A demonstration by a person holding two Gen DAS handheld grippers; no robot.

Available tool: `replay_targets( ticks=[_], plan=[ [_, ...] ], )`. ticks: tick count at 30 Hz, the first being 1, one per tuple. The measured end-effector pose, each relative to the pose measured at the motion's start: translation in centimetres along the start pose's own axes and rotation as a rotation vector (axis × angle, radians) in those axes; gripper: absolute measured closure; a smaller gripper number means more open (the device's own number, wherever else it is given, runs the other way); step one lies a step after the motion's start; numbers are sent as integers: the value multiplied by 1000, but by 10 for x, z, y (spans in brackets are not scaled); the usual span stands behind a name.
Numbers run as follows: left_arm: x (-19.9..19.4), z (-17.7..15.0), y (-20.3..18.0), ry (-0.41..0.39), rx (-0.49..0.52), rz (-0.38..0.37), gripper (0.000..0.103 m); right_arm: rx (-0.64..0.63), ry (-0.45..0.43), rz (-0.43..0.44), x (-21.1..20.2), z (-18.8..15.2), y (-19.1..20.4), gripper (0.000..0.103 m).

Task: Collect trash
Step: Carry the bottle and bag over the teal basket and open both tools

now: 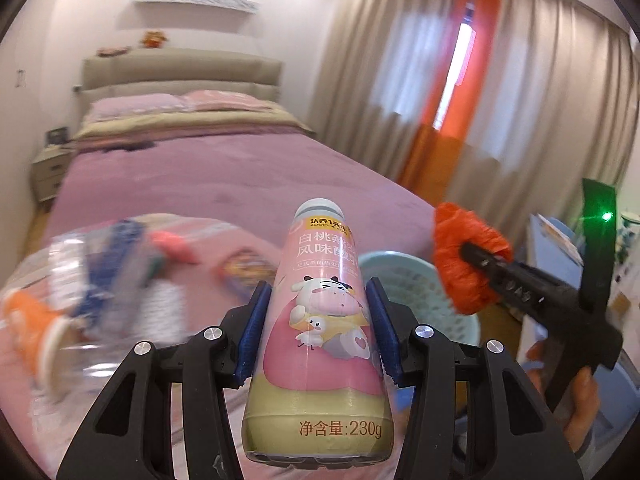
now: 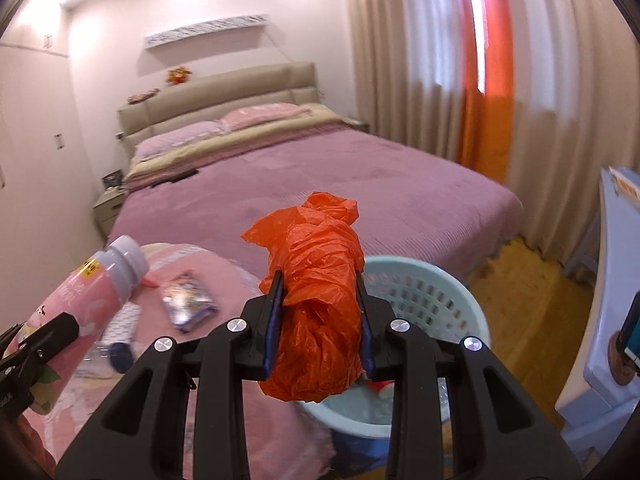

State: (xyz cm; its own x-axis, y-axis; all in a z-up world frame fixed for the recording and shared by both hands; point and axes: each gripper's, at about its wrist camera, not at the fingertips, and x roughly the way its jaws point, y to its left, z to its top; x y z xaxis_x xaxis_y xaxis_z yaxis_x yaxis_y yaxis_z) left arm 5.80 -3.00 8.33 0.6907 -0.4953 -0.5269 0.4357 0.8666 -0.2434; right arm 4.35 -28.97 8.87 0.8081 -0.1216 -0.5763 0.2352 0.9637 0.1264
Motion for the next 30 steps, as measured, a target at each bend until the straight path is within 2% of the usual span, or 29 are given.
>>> replay_targets(
  ticks=[6,9,16,18,19,21,23,30],
  plan=[
    [74,0,-23,109,-15,-89,56,125,124,-38,42,-11,-53,74],
    [112,-7,-34,175,-13,-98,56,169,171,-52,58,-18,-70,74],
    [158,-22,-46,244,-11,-117,56,207,243,-69,87,-27,-85,71],
    [158,-23,-50,234,3,-119,53,212,253,-75,93,-28,-88,66],
    [157,-22,-52,224,15,-106,39,216,254,-76,95,-27,-89,59],
    [150,-21,-49,202,15,-102,27,230,251,-68,96,-26,-89,52],
    [142,-19,-46,187,9,-120,26,238,244,-58,94,-25,-90,50],
    [115,-17,-38,146,10,-100,26,220,221,-34,80,-24,-78,50]
  ],
)
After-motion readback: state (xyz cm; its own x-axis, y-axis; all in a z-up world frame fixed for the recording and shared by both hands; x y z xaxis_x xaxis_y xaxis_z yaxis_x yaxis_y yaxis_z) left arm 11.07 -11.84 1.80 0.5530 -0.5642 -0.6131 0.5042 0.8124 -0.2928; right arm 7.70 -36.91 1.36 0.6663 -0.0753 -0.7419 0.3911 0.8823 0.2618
